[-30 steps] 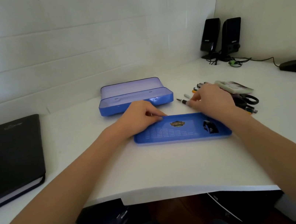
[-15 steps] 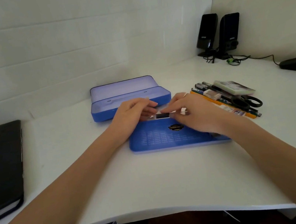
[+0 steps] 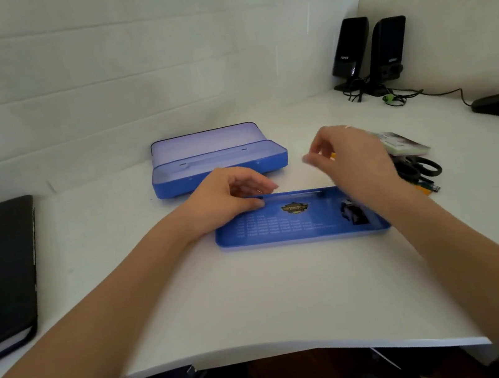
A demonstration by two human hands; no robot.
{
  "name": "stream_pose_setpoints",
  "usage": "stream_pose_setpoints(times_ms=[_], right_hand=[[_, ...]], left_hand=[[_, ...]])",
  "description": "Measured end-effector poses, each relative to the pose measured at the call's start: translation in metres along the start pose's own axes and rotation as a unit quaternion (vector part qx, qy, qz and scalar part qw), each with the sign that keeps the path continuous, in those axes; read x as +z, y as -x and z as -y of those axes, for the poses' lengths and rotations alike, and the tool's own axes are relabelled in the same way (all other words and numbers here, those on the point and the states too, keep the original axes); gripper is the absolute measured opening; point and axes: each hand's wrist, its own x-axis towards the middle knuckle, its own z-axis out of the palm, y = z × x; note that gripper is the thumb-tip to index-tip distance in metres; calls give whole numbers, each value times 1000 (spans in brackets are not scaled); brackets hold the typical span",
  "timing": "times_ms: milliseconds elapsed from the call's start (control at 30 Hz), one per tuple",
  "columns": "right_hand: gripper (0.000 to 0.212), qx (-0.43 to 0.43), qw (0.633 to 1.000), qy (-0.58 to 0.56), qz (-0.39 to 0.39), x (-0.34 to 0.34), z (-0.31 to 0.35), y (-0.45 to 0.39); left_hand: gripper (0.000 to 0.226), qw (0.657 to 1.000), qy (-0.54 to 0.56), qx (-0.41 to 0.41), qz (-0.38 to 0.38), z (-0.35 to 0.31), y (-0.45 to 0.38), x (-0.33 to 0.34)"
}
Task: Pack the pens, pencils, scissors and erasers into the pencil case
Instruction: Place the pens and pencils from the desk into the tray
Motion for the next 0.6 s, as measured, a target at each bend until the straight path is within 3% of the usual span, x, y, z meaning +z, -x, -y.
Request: stream_pose_setpoints(times_ms=[100, 233, 333, 467, 600], right_hand=[[18, 76, 990, 101, 65, -4, -18, -5], [18, 125, 981, 105, 102, -1, -19, -5], [19, 92, 990, 92, 49, 1, -16, -4], [16, 21, 990, -136, -9, -6, -11, -2], [16, -95, 972, -198, 82, -13, 3, 6]], left_hand=[[33, 1000, -1, -1, -9, 1, -1, -1], [35, 1000, -1, 2, -8, 2, -2, -1], [40, 1000, 9, 2, -17, 4, -2, -3], [43, 1000, 24, -5, -12, 4, -2, -5], [50, 997, 68, -28, -14, 5, -4, -7]])
